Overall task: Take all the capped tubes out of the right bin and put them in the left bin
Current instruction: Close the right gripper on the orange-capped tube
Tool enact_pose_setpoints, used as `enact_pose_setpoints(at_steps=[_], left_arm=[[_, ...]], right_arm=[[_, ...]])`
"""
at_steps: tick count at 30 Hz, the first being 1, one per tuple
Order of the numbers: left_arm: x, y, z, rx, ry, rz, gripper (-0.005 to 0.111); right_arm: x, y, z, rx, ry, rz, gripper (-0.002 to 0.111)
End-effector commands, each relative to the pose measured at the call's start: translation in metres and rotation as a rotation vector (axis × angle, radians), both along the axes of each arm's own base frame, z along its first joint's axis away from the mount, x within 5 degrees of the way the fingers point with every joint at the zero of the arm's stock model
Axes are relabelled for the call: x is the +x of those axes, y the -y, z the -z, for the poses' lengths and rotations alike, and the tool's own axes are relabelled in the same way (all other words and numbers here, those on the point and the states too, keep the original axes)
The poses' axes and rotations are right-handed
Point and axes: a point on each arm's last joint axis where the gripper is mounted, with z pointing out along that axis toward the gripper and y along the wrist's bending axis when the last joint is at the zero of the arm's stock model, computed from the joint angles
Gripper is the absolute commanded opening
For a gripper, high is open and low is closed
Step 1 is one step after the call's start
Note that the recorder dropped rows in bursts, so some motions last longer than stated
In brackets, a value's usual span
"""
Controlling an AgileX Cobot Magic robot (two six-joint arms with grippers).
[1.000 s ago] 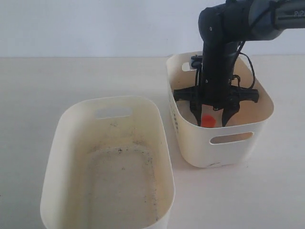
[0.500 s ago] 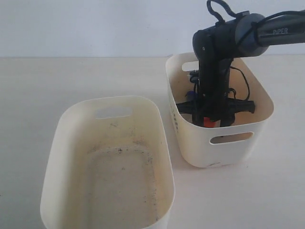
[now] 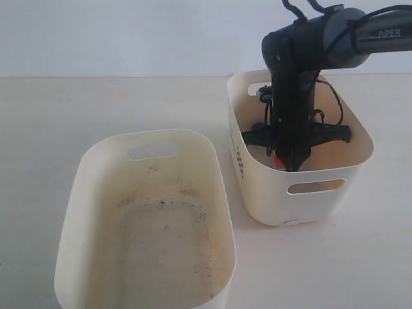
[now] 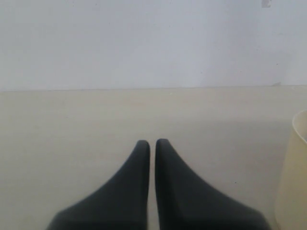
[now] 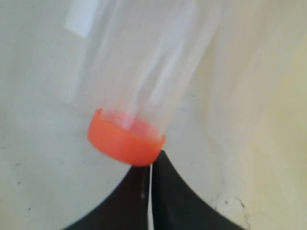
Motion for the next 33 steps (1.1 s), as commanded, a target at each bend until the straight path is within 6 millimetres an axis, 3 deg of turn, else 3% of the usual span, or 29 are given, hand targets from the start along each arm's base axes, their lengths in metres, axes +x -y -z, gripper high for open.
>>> enact_pose_setpoints(at_steps=[1,8,13,19,29,33], left_arm=[[0.0,0.0,-0.002,-0.016,0.007,-0.001,0.004],[0.0,0.0,-0.002,-0.016,0.007,-0.001,0.004],[0.0,0.0,-0.002,-0.016,0.007,-0.001,0.004],[0.0,0.0,-0.002,-0.016,0.007,-0.001,0.004],[0.0,0.0,-0.002,-0.016,0.007,-0.001,0.004],[0.0,0.0,-0.002,-0.016,0.007,-0.001,0.004]], right_arm=[[0.005,0.005,-0.036,-0.005,0.155,-0.026,0.0],[0.009,0.004,-0.045,0.029,0.241,0.045,0.005],[0.011,0.004,-0.045,0.023,0.264,0.04,0.026],[0.014,0.004,-0.043,0.023,0.285,0.028,0.066],[0.017,0.003,0.004,-0.019,0.169,0.049,0.069],[0.017,0.002,0.014,-0.023,0.143,0.052,0.069]])
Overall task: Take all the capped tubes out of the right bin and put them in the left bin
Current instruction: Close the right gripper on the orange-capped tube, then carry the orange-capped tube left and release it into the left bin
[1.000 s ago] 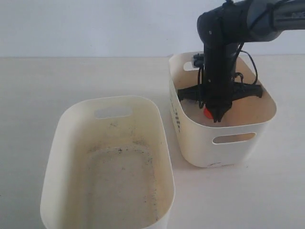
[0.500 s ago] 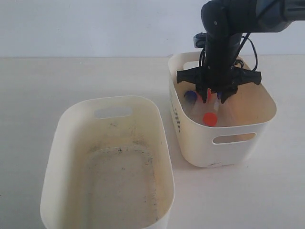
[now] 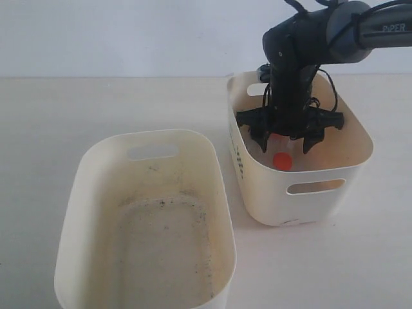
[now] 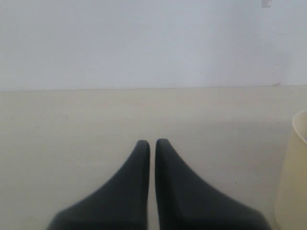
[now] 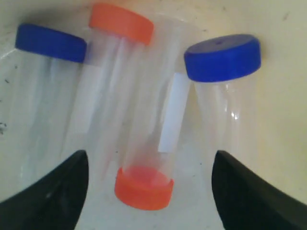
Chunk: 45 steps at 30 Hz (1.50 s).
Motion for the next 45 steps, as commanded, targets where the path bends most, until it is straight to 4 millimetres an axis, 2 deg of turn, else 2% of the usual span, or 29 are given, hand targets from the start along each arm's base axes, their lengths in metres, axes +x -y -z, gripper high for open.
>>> enact_pose_setpoints(at_steps=[1,3,9,12,15,22,29,31,33,36,40,42,45], left_arm=[[0.0,0.0,-0.002,-0.016,0.007,-0.001,0.004],[0.0,0.0,-0.002,-0.016,0.007,-0.001,0.004],[0.0,0.0,-0.002,-0.016,0.007,-0.001,0.004],[0.0,0.0,-0.002,-0.016,0.007,-0.001,0.004],[0.0,0.0,-0.002,-0.016,0.007,-0.001,0.004],[0.0,0.0,-0.002,-0.016,0.007,-0.001,0.004],[0.0,0.0,-0.002,-0.016,0.007,-0.001,0.004],[0.0,0.0,-0.002,-0.016,0.007,-0.001,0.004],[0.0,0.0,-0.002,-0.016,0.007,-0.001,0.004],[0.0,0.0,-0.002,-0.016,0.007,-0.001,0.004],[0.0,0.0,-0.002,-0.016,0.007,-0.001,0.004],[0.0,0.0,-0.002,-0.016,0.007,-0.001,0.004],[0.0,0.0,-0.002,-0.016,0.007,-0.001,0.004]], right_arm=[[-0.001,0.002,0.021,-0.023,-0.061,0.006,0.069],[-0.001,0.002,0.026,-0.022,-0.072,0.009,0.066],[-0.003,0.002,0.029,-0.026,-0.101,0.016,0.035],[-0.004,0.002,0.029,-0.032,-0.111,0.016,0.029],[-0.006,0.004,0.029,-0.047,-0.132,0.017,0.032],[-0.006,0.005,0.03,-0.064,-0.146,0.007,0.05],[-0.003,0.005,0.038,-0.075,-0.133,-0.009,0.05],[-0.003,0.006,0.039,-0.082,-0.133,-0.013,0.044],[-0.003,0.006,0.04,-0.088,-0.133,-0.016,0.029],[-0.003,0.007,0.039,-0.103,-0.131,-0.023,-0.001],[-0.003,0.008,0.031,-0.101,-0.116,-0.023,0.0],[-0.003,0.008,0.021,-0.093,-0.093,-0.022,0.0],[-0.004,0.008,-0.005,-0.076,-0.035,-0.021,0.0]])
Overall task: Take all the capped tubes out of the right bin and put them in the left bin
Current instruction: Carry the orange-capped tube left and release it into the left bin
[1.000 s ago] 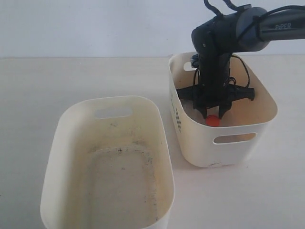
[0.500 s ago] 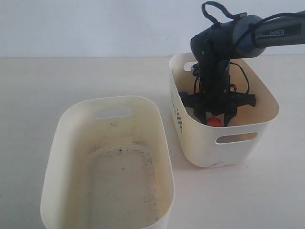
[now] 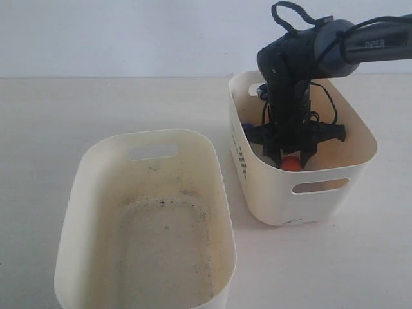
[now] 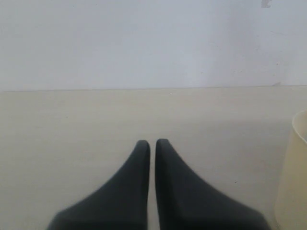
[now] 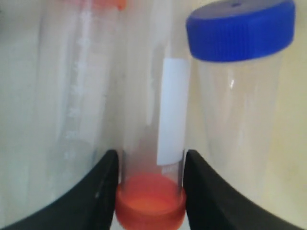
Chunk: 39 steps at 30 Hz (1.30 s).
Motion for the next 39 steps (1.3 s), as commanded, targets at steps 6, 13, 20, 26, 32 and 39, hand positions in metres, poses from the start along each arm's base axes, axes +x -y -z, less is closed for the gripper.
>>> enact_pose_setpoints(at_steps=[6,13,20,26,32,39], left_arm=[[0.0,0.0,-0.002,-0.016,0.007,-0.001,0.004],[0.0,0.0,-0.002,-0.016,0.007,-0.001,0.004],[0.0,0.0,-0.002,-0.016,0.007,-0.001,0.004],[0.0,0.0,-0.002,-0.016,0.007,-0.001,0.004],[0.0,0.0,-0.002,-0.016,0.007,-0.001,0.004],[0.0,0.0,-0.002,-0.016,0.007,-0.001,0.004]], right_arm=[[-0.01,0.009,-0.085,0.019,0.18,-0.044,0.0],[-0.036,0.02,-0.159,0.039,0.324,-0.065,0.0],[-0.067,0.015,-0.207,0.068,0.403,-0.155,0.0],[-0.099,-0.029,-0.223,0.181,0.387,-0.362,0.0],[-0.152,-0.107,-0.212,0.284,0.358,-0.583,0.0],[-0.178,-0.133,-0.153,0.39,0.31,-0.601,0.001]])
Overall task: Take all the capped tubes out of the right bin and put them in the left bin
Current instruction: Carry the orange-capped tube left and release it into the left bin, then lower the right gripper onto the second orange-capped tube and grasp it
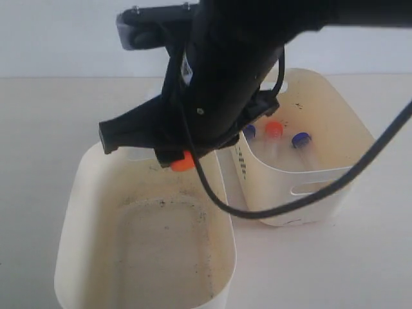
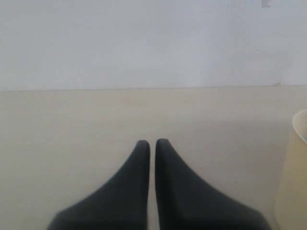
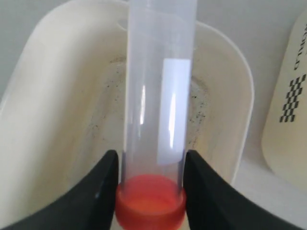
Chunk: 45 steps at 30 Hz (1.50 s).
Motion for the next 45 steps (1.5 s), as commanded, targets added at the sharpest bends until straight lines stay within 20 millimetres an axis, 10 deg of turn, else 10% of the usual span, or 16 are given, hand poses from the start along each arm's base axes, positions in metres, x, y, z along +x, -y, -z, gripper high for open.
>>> enact_pose_setpoints(at_steps=[1,9,11,16,21,25,45], left_arm=[[0.0,0.0,-0.002,-0.016,0.007,-0.001,0.004],[0.0,0.0,-0.002,-0.016,0.007,-0.001,0.004],[0.0,0.0,-0.002,-0.016,0.007,-0.001,0.004],[0.0,0.0,-0.002,-0.016,0.007,-0.001,0.004],[0.0,0.0,-0.002,-0.016,0.007,-0.001,0.004],[0.0,0.0,-0.002,-0.016,0.007,-0.001,0.004],[0.0,0.0,-0.002,-0.016,0.007,-0.001,0.004]], right_arm=[[-0.005,-0.004,0.017,0.046,-0.032,-0.015,0.007],[-0.002,-0.008,0.032,-0.013,-0.042,-0.091,0.088],[-0.002,-0.008,0.034,-0.017,-0.045,-0.092,0.079],[0.012,0.002,0.006,-0.121,0.147,-0.08,0.0],[0.053,0.05,-0.038,-0.29,0.364,0.209,0.003],[0.084,0.101,-0.027,-0.247,0.233,0.428,0.003],[0.138,0.121,0.063,-0.165,-0.057,0.474,0.003]])
